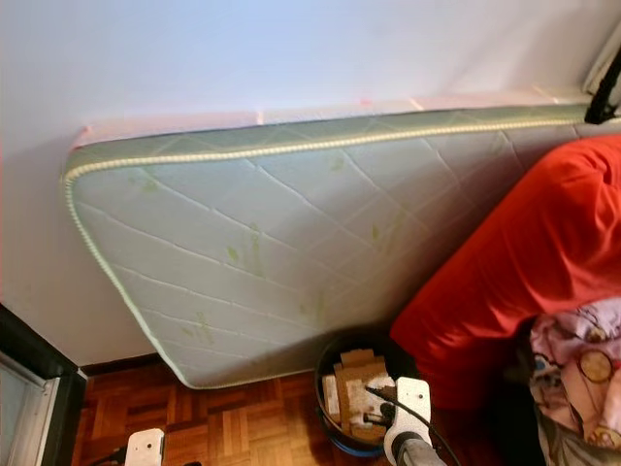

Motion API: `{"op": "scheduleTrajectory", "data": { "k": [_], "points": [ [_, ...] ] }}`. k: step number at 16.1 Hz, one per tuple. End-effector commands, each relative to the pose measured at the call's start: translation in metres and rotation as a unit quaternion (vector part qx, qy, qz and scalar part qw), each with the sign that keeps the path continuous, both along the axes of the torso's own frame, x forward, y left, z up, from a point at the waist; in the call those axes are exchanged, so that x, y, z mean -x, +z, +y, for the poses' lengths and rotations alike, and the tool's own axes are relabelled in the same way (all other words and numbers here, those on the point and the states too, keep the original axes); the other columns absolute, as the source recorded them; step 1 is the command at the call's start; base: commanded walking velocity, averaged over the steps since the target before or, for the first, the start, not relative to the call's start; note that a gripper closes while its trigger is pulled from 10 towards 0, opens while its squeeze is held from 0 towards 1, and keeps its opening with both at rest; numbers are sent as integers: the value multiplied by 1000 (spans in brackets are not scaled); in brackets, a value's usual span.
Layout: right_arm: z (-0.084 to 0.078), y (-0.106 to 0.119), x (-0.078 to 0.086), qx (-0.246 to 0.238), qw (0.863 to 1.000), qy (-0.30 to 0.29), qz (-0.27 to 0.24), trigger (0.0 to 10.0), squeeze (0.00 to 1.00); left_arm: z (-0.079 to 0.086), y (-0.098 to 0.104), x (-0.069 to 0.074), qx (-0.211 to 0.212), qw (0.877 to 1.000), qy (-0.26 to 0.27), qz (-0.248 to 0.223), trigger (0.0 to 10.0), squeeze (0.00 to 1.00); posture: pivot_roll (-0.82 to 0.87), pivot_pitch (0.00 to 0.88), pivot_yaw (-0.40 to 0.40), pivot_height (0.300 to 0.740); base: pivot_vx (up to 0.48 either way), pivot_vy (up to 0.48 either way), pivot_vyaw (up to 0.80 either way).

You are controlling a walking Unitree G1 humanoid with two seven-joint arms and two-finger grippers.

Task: Clean up the room

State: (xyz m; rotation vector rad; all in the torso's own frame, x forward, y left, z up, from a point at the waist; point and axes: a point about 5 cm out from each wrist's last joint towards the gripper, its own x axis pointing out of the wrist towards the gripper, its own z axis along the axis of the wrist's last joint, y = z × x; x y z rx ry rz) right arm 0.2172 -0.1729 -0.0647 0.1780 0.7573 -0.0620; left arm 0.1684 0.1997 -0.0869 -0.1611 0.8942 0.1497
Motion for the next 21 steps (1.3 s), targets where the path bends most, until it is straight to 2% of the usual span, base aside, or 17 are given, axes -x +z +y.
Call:
{"op": "scheduleTrajectory", "data": {
  "k": [1,6,9,14,21],
  "points": [
    [-1,1,-1,-1,1000,-4,-6,10000,0,-1,-2,5,5,1000,2,9,10000,0,66,91,-57,740,322,0,0],
    [-2,2,-2,-4,1000,-9,-8,10000,0,-1,-2,4,7,1000,2,7,10000,0,64,91,-55,740,380,0,0],
    [-1,2,-2,-5,1000,-7,-6,10000,0,-1,-2,4,7,1000,2,7,10000,0,67,90,-56,740,387,0,-685],
    [3,5,-8,-6,1000,7,-19,10000,0,-1,-2,4,7,1000,3,7,10000,0,66,91,-57,740,375,0,0],
    [23,21,-29,-25,994,73,-74,10000,0,0,-1,3,0,1000,7,-9,10000,0,68,100,-61,740,0,0,0]
  ]
}}
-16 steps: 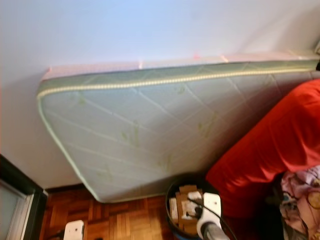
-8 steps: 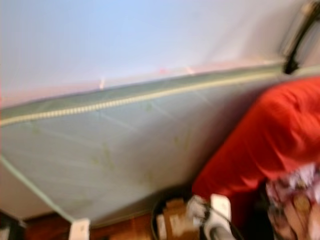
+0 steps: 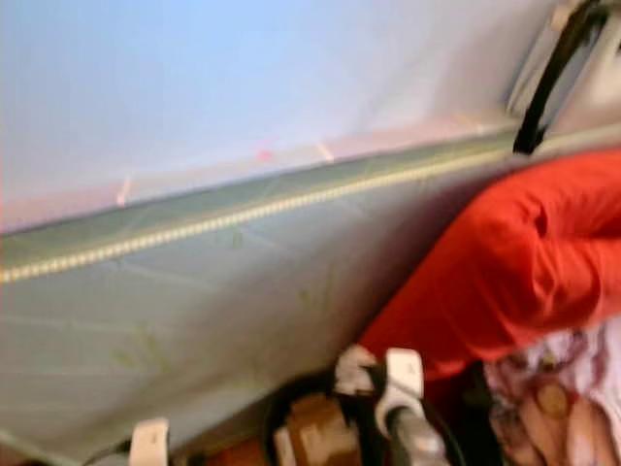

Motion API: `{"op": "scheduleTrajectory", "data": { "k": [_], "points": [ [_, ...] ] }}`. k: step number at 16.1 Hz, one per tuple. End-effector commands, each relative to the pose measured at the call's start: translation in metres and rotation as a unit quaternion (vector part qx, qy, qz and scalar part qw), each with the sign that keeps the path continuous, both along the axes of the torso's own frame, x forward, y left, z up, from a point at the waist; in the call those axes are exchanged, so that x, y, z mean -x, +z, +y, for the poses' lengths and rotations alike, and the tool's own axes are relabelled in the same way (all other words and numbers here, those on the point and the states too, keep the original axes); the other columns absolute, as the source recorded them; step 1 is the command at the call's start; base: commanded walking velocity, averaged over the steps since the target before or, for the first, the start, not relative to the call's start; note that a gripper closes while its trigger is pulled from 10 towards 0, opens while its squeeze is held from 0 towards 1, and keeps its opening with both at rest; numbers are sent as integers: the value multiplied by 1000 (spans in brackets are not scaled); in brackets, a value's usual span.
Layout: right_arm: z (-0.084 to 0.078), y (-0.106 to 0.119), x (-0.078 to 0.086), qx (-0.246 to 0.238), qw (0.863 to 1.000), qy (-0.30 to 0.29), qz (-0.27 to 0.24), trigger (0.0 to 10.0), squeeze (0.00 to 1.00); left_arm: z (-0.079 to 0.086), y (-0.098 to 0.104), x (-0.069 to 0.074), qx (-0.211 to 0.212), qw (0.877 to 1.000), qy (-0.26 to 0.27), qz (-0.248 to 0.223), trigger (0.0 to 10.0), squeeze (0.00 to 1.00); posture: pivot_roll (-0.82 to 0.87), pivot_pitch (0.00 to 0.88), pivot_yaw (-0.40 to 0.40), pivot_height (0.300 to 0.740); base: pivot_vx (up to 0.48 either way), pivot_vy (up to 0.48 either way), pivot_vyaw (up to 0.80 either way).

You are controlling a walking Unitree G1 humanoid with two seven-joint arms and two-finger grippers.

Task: Clean up the room

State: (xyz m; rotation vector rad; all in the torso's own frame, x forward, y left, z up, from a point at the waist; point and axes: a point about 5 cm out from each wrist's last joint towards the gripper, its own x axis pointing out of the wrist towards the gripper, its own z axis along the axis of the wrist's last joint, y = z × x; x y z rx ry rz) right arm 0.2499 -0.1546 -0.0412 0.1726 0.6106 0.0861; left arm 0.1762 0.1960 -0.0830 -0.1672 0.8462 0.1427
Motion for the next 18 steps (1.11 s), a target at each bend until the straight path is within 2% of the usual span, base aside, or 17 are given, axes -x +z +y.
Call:
{"op": "scheduleTrajectory", "data": {
  "k": [1,7,11,18],
  "points": [
    [8,-1,1,-6,1000,18,-1,10000,0,3,-4,11,-1,1000,8,13,10000,0,69,101,-62,740,0,0,0],
    [11,-3,4,-10,1000,29,2,10000,0,4,-3,10,2,1000,18,-11,10000,0,72,113,-61,740,0,0,0],
    [9,-2,6,-13,1000,18,-12,10000,0,4,2,9,2,998,27,-61,10000,0,76,131,-63,740,0,0,0],
    [11,-11,16,-5,1000,22,20,10000,0,3,2,12,0,997,17,-70,10000,0,66,152,-61,740,0,0,0]
  ]
}}
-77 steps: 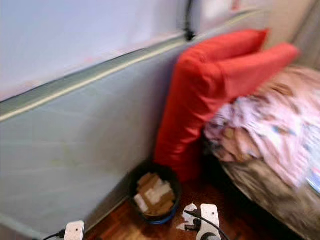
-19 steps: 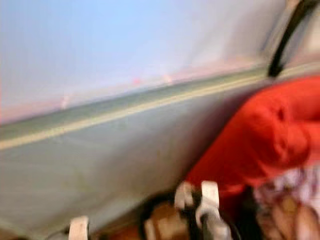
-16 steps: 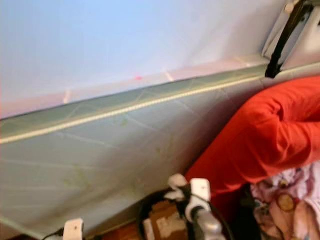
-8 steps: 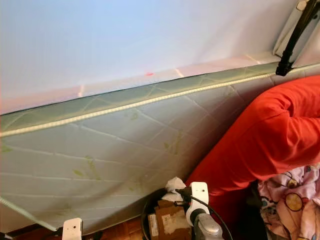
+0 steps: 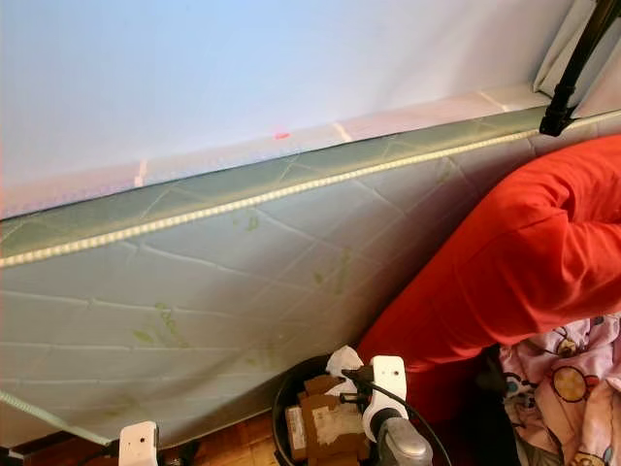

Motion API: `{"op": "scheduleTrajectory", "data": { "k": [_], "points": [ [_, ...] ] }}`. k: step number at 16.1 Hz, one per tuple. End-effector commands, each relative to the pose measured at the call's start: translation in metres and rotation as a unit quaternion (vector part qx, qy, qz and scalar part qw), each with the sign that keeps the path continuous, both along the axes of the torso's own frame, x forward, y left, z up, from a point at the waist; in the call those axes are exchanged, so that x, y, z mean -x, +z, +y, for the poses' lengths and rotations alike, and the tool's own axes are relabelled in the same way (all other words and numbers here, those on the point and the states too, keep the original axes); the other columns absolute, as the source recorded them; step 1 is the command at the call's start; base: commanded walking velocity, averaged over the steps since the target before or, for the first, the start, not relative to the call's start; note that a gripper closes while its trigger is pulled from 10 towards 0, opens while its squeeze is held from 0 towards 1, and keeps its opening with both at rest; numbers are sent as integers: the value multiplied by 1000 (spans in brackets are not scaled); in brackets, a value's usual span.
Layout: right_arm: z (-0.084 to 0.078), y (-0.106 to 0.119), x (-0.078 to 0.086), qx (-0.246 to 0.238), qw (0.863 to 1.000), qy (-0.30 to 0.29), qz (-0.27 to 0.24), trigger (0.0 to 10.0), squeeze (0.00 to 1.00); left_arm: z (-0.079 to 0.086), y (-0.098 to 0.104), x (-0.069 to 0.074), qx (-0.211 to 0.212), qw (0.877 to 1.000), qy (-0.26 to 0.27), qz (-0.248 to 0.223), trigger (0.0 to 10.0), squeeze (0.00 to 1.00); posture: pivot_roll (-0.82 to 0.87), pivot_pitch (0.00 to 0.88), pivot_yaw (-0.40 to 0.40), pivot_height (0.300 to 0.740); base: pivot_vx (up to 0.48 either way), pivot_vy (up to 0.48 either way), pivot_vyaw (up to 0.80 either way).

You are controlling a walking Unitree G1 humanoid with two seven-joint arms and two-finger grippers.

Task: Clean up the room

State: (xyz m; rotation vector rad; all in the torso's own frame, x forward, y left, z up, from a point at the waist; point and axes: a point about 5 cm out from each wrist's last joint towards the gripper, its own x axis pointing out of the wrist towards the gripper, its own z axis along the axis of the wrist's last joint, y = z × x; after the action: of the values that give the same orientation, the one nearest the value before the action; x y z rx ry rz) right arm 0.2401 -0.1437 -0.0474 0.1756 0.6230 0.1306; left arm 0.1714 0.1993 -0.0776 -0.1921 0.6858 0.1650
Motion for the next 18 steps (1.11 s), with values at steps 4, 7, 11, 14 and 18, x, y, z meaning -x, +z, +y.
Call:
{"op": "scheduleTrajectory", "data": {
  "k": [4,7,11,14,18],
  "points": [
    [-2,-5,7,6,1000,-4,7,10000,0,-2,-4,10,0,1000,-7,6,10000,0,65,167,-61,695,0,0,0],
    [-4,-6,9,11,1000,-6,12,10000,0,-2,-4,12,-1,1000,-9,5,10000,0,67,181,-60,695,0,0,0],
    [-7,-5,6,11,999,-22,25,10000,0,-2,-4,18,-1,1000,-5,-13,10000,0,74,217,-58,695,0,0,0],
    [-11,0,-5,14,999,-44,27,10000,0,-3,-4,31,-2,999,-6,-36,10000,0,94,283,-57,695,0,0,0],
    [-17,8,-14,22,999,-38,11,10000,0,-6,-6,56,-4,999,-10,-52,10000,0,123,371,-52,695,0,0,0]
  ]
}}
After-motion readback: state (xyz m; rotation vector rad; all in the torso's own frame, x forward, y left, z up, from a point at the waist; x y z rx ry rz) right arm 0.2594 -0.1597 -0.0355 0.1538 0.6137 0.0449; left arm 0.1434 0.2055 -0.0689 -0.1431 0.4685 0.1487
